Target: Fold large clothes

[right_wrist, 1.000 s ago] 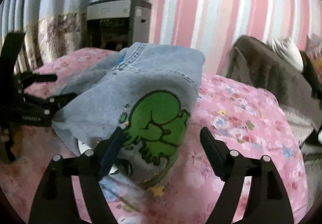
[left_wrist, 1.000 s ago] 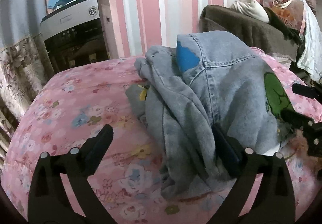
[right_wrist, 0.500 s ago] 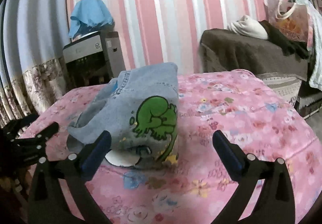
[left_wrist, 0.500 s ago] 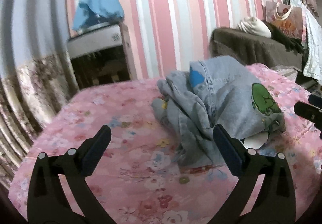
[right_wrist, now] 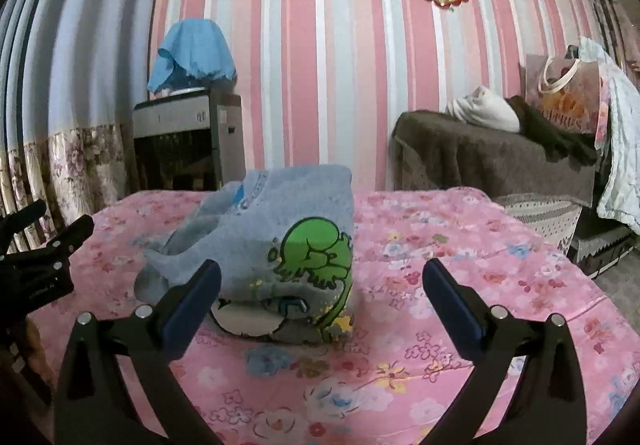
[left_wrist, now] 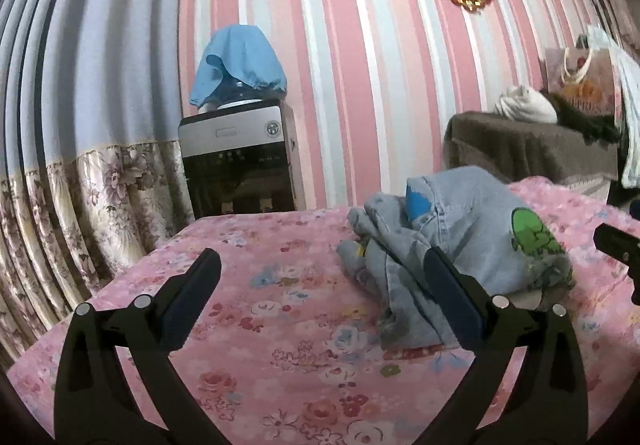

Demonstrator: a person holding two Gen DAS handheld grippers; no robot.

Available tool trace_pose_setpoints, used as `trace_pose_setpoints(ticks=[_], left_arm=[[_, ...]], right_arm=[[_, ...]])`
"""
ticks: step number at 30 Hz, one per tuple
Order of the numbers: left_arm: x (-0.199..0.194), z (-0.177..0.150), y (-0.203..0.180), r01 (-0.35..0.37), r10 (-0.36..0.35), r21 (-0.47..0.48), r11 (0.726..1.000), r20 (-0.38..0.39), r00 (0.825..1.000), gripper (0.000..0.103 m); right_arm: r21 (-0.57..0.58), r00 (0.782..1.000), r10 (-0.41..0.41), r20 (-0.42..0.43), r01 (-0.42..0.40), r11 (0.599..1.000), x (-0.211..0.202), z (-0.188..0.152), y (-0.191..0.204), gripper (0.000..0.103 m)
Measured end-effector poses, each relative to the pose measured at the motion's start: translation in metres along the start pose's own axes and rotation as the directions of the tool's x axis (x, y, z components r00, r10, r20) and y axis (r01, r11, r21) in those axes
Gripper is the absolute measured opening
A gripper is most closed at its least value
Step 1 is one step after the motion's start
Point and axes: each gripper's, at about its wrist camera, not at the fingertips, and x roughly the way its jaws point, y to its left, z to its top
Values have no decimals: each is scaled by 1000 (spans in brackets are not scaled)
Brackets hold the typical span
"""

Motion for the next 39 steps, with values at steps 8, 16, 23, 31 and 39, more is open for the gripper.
trace_pose_setpoints(ticks=[8,16,23,31,39], left_arm=[[-1,-2,0,61,-61,-4,998,1,998,100],[7,-6,4,99,-101,-25,995,-53,993,100],[8,-8,7,87,-90,-50,995,-59,994,100],[10,-7,7,76,-79,-53,996,-68,995,100],[11,-7,8,70,-74,-54,996,-72,995,100]], right_arm=[[-19,1000,-10,4,11,1000,-1,0,3,101],[-8,1000,-17,-8,17,1000,3,-1,1,101],[-10,1000,-23,-15,23,1000,4,-2,-1,101],[-7,1000,-26,-18,26,1000,4,-3,-6,101],[-4,1000,-25,-18,25,1000,6,-3,-7,101]])
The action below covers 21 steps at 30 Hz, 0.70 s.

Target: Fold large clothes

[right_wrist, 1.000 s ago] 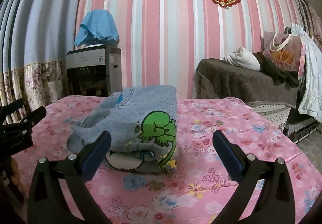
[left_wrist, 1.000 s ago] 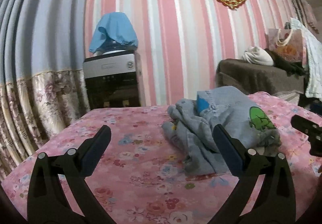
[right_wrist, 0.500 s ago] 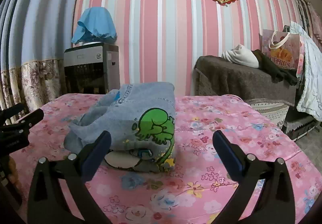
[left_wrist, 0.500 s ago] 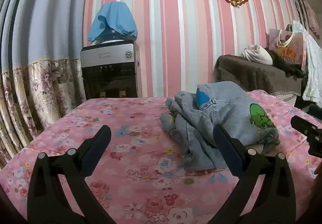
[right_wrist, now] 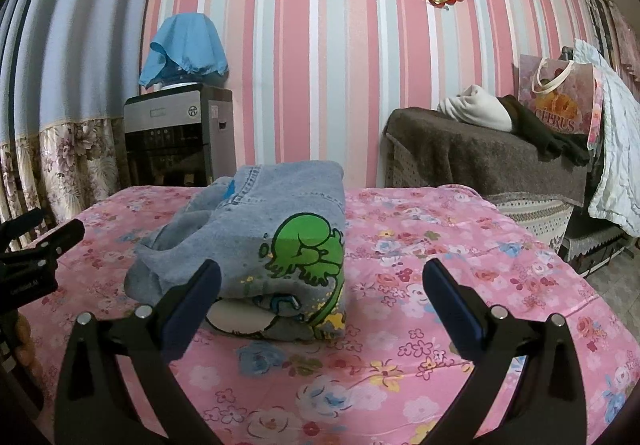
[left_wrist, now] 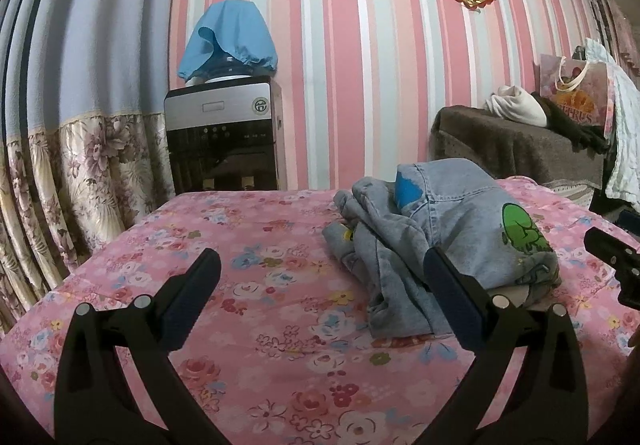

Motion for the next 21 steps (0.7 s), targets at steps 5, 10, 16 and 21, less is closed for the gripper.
trace_pose_setpoints(ticks=[5,10,16,21], left_arm=[[0,0,0,-1,1,-1,1000,-2,1000,100],[0,0,0,0,0,0,1000,-2,1000,100],[1,-1,0,-3,3,3,1000,-4,1000,100],[2,-1,1,-4,4,2,1000,-5,1000,100]], right_arm=[[-1,1000,0,0,0,1000,0,0,1,101],[-1,1000,1,-1,-1,1000,0,0,0,101],[-1,1000,0,-1,0,1000,0,1,0,101],[0,1000,-2,-3,2,1000,0,1,0,101]])
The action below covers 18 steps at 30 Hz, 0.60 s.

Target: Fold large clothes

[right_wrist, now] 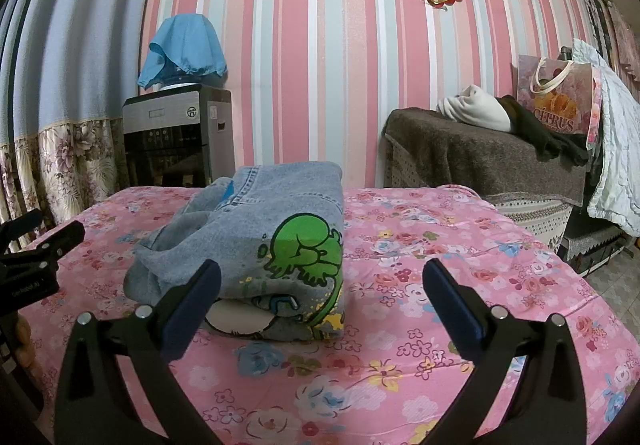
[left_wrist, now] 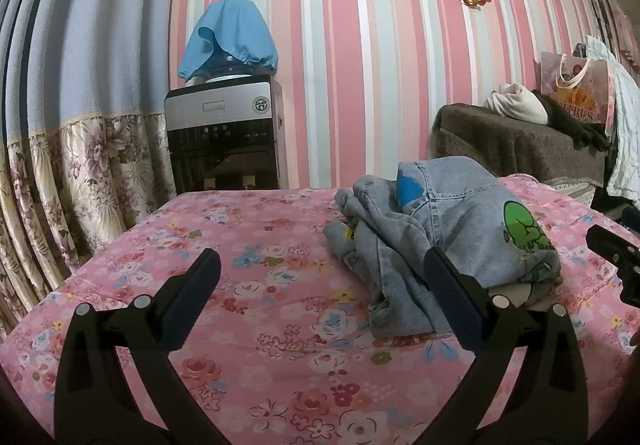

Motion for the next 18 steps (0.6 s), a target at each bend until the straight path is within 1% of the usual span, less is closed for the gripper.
trace_pose_setpoints(ticks=[7,18], left_arm=[[-2,0,-1,-1,1,2,1000,16,1000,100],[-4,-1,-1,1,-1,2,1000,13,1000,100]], right_arm=[[-1,1000,0,1,0,1000,0,0,0,101],[-1,1000,2,0,-2,1000,1,0,-1,101]])
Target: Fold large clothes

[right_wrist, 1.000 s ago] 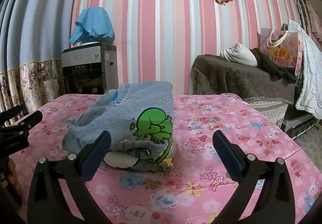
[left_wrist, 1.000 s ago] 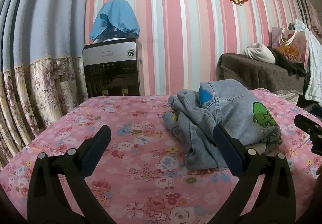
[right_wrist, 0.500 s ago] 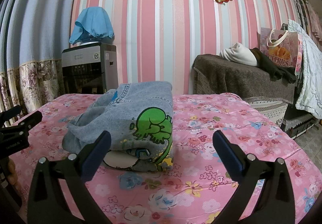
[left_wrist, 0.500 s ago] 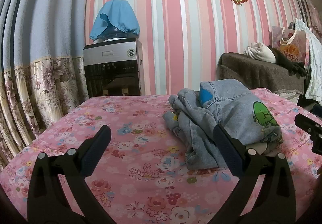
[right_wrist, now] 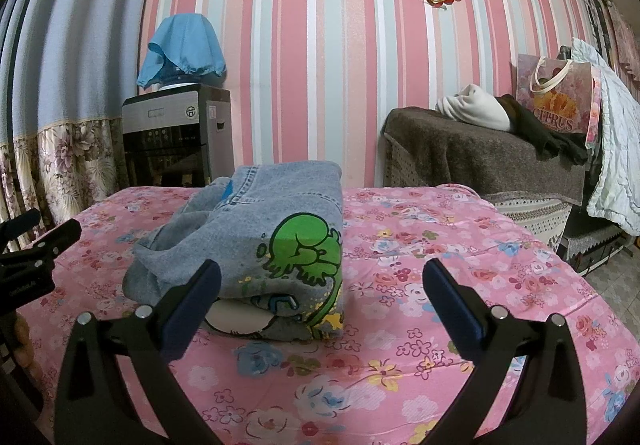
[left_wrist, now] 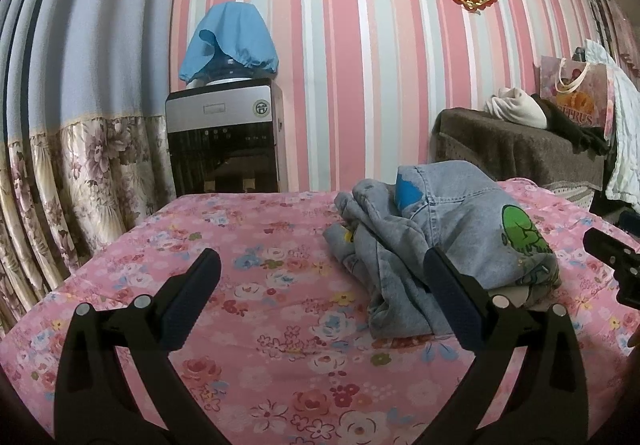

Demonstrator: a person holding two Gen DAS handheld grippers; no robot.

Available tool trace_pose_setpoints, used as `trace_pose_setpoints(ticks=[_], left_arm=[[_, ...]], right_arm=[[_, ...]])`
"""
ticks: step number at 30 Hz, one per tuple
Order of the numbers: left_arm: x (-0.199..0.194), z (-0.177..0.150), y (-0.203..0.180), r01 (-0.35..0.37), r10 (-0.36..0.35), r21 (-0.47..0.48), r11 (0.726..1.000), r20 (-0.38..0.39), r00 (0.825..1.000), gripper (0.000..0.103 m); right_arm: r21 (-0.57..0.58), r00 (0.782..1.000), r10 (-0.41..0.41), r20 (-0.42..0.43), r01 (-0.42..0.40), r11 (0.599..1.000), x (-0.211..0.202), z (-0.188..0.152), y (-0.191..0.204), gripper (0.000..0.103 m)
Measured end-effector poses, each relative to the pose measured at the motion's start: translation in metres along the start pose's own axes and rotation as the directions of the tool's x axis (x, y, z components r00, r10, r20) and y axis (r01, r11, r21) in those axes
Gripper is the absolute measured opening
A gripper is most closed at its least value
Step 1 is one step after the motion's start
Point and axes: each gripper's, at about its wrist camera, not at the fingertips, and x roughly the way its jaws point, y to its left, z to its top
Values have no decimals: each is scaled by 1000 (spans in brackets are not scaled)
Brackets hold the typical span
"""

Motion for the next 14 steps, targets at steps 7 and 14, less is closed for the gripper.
trace_pose_setpoints(ticks=[7,14], left_arm=[[1,1,0,0,0,-1,1000,-5,1000,100],[1,1,-1,-3,3,4,1000,-3,1000,100]], right_arm=[[0,1000,0,0,0,1000,0,0,0,101],[0,1000,0,0,0,1000,0,0,0,101]])
